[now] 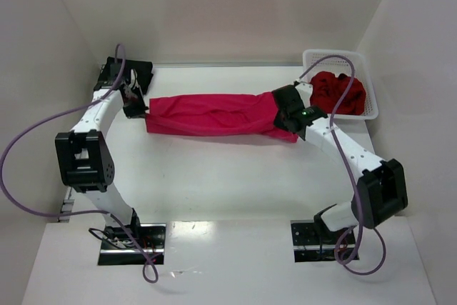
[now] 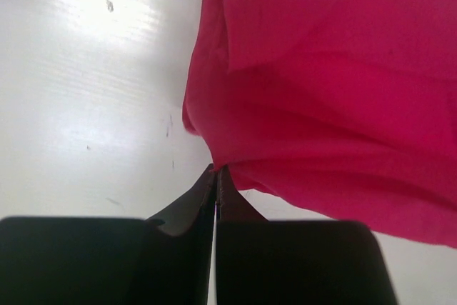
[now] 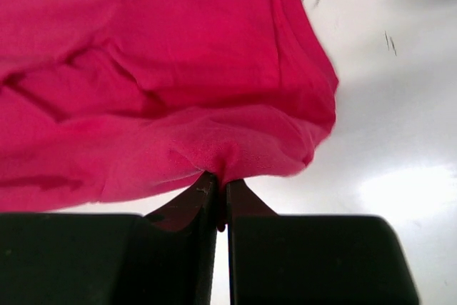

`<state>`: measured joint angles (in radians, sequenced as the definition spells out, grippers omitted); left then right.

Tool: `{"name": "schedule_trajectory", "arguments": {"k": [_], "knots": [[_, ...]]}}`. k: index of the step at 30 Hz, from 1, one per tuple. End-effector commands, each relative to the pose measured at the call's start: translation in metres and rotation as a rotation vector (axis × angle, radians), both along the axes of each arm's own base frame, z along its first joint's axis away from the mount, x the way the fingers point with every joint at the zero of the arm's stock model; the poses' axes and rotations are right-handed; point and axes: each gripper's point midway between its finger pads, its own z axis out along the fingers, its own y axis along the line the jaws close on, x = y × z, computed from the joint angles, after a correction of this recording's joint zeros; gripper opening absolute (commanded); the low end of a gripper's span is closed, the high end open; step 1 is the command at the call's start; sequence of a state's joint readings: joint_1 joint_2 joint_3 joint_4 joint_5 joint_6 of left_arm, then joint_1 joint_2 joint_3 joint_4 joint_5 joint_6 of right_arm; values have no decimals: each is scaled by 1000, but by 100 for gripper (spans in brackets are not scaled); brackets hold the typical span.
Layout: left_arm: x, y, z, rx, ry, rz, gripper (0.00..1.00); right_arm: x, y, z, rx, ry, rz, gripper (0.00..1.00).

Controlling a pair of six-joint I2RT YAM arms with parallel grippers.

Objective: Fold and stack the t-shirts
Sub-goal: Fold the other side of the tshirt into a rectangle

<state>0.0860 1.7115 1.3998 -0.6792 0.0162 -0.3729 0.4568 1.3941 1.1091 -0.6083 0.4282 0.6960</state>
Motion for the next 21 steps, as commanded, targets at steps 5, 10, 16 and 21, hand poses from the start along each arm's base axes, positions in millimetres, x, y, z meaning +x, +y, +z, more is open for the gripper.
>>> {"name": "schedule_trajectory", "arguments": {"k": [5, 10, 16, 21], "knots": [[63, 3, 2, -5, -65, 4, 0, 62, 6, 7, -8, -86, 5, 13], [81, 4, -15, -7, -48, 5, 0, 80, 1, -13, 17, -64, -18, 14], [90, 8, -34, 9, -29, 15, 0, 98, -11, -44, 19, -13, -42, 16], [92, 17, -48, 3, -14, 41, 0, 114, -12, -42, 6, -51, -23, 20]]}}
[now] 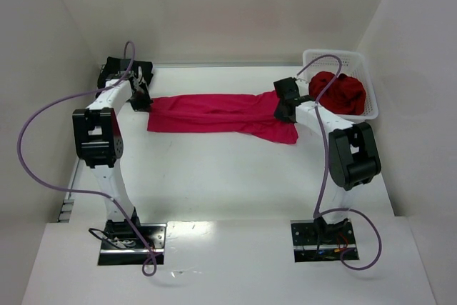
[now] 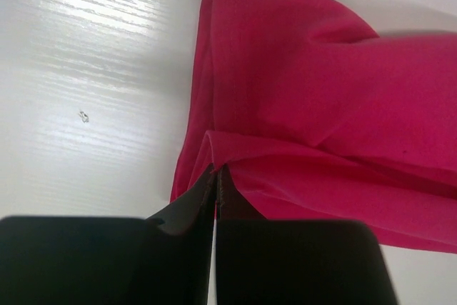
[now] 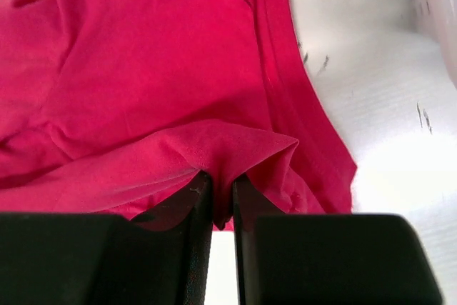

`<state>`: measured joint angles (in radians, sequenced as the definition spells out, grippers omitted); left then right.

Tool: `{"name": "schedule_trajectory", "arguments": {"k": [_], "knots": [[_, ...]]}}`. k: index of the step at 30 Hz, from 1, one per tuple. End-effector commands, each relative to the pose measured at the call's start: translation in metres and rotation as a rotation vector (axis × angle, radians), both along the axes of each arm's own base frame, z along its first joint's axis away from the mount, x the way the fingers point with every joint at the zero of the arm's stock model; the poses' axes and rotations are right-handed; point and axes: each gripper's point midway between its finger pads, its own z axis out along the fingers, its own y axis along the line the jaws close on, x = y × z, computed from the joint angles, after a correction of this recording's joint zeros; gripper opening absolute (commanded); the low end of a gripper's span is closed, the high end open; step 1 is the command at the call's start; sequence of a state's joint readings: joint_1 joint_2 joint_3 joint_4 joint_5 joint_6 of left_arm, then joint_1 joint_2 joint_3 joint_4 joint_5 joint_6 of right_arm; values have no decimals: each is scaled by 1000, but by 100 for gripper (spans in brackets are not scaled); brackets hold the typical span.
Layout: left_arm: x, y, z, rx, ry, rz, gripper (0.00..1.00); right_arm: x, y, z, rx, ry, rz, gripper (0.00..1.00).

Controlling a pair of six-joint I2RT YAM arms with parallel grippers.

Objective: Fold and stack the t-shirts
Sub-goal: Fold the other side of the tshirt into a rectangle

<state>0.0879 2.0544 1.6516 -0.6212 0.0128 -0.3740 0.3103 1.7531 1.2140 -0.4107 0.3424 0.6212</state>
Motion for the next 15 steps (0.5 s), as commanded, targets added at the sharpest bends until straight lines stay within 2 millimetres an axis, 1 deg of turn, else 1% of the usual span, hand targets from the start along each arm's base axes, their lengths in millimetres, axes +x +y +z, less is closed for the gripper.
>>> {"name": "schedule_trajectory", "arguments": {"k": [1, 2, 3, 4, 5, 6, 7, 8, 9, 10, 11, 12, 13, 14, 15], "knots": [[20, 10, 4, 5, -47, 36, 0, 39, 8, 28, 20, -137, 24, 21], [22, 13, 7, -2, -57, 41, 0, 47, 7, 29, 31, -146, 21, 21], [22, 13, 2, -4, -45, 41, 0, 47, 9, 23, 36, -132, 28, 21], [27, 13, 6, -2, -65, 41, 0, 55, 8, 29, 39, -145, 31, 21], [26, 13, -1, -3, -51, 41, 0, 58, 8, 23, 29, -134, 39, 21], [30, 14, 4, -2, -65, 41, 0, 60, 11, 22, 38, -133, 47, 22], [32, 14, -4, -3, -53, 41, 0, 67, 14, 25, 39, -144, 64, 26], [36, 14, 0, -2, -65, 41, 0, 70, 16, 30, 40, -154, 79, 30], [35, 14, -4, -7, -56, 49, 0, 70, 16, 24, 37, -143, 79, 30], [35, 14, -4, -7, -56, 49, 2, 75, 17, 26, 40, -154, 79, 31], [38, 14, -1, -6, -65, 49, 10, 77, 18, 29, 34, -162, 88, 31], [38, 14, -1, -12, -65, 60, 10, 77, 17, 23, 25, -149, 94, 34], [38, 14, -1, -12, -65, 60, 22, 79, 18, 22, 25, -149, 95, 37], [38, 18, -1, -12, -65, 69, 32, 82, 18, 26, 21, -157, 101, 45], [41, 19, 8, -10, -86, 69, 36, 82, 18, 26, 21, -157, 101, 51]]}}
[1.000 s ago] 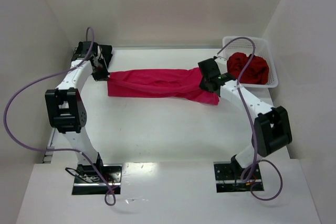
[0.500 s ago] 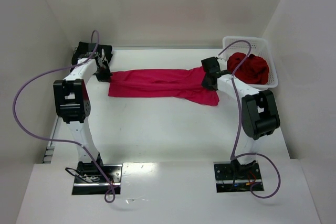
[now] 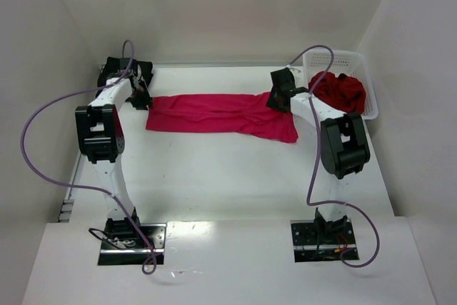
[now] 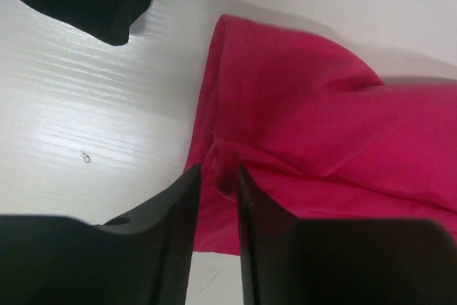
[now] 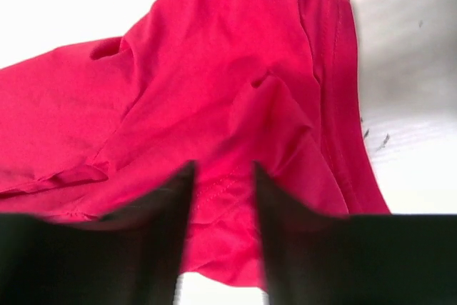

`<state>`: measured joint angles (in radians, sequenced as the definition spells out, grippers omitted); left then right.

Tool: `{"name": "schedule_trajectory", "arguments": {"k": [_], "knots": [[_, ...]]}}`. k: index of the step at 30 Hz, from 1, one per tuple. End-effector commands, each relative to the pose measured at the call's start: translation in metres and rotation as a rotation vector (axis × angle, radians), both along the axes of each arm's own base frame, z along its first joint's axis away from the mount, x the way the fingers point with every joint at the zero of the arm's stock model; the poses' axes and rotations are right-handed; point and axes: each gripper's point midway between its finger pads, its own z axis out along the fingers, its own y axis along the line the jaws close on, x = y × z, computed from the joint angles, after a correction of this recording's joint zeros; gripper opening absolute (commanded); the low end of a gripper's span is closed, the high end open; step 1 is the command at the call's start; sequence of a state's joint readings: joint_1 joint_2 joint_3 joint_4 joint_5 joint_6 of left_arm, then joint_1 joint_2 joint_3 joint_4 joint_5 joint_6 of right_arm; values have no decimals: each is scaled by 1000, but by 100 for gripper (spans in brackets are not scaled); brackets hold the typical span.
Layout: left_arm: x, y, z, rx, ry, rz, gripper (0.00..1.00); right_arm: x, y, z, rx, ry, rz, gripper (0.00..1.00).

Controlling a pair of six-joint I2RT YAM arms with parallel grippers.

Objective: Fold and stack the t-shirts
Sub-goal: Fold the other side of the tshirt into a rectangle

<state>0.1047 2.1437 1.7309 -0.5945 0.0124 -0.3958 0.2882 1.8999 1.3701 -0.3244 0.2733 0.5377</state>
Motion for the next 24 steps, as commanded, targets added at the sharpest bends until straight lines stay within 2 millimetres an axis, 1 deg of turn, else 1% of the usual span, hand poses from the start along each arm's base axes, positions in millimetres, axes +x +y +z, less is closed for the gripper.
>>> {"name": "schedule_trajectory", "arguments": {"k": [1, 2, 3, 4, 5, 6, 7, 8, 10, 11, 12, 13, 14, 15, 16, 18, 19, 20, 21, 23, 24], "knots": [[17, 9, 29, 1, -85, 33, 41, 27, 4, 28, 8, -99, 24, 58], [15, 9, 30, 1, -85, 33, 45, 27, 4, 34, 12, -111, 24, 61], [16, 9, 35, 2, -96, 33, 48, 26, 6, 34, 15, -107, 42, 64], [11, 10, 47, 12, -110, 38, 54, 27, 11, 44, 30, -126, 67, 71], [7, 10, 49, 12, -104, 38, 58, 24, 16, 50, 48, -126, 105, 76], [5, 11, 54, 21, -106, 44, 62, 24, 19, 61, 61, -139, 115, 78], [3, 11, 57, 22, -109, 44, 63, 21, 21, 65, 71, -138, 125, 78], [2, 11, 71, 24, -138, 44, 63, 17, 23, 66, 83, -137, 138, 80], [-2, 11, 80, 25, -147, 44, 67, 7, 32, 77, 141, -138, 172, 80], [-5, 10, 91, 27, -168, 44, 72, -2, 35, 67, 163, -109, 185, 80], [-5, 10, 98, 29, -184, 44, 72, -10, 39, 63, 181, -91, 206, 80], [-10, 9, 97, 28, -178, 44, 73, -15, 45, 61, 195, -93, 229, 78], [-13, 7, 107, 19, -199, 37, 73, -26, 49, 46, 195, -53, 243, 75], [-16, 1, 107, -5, -198, 20, 75, -30, 59, 43, 197, -49, 277, 75], [-16, -6, 112, -38, -215, -3, 75, -37, 67, 33, 193, -25, 296, 74], [-14, -13, 114, -65, -231, -37, 75, -41, 71, 22, 179, 8, 300, 74], [-15, -15, 117, -73, -241, -44, 75, -43, 73, 10, 167, 31, 301, 74], [-15, -16, 117, -80, -242, -49, 75, -43, 73, 6, 165, 41, 300, 74], [-16, -18, 119, -83, -252, -64, 75, -45, 71, -5, 157, 69, 281, 74], [-18, -21, 122, -93, -256, -72, 75, -43, 69, -7, 154, 76, 261, 74], [-19, -22, 122, -100, -257, -77, 75, -45, 67, -15, 142, 93, 253, 74]]}}
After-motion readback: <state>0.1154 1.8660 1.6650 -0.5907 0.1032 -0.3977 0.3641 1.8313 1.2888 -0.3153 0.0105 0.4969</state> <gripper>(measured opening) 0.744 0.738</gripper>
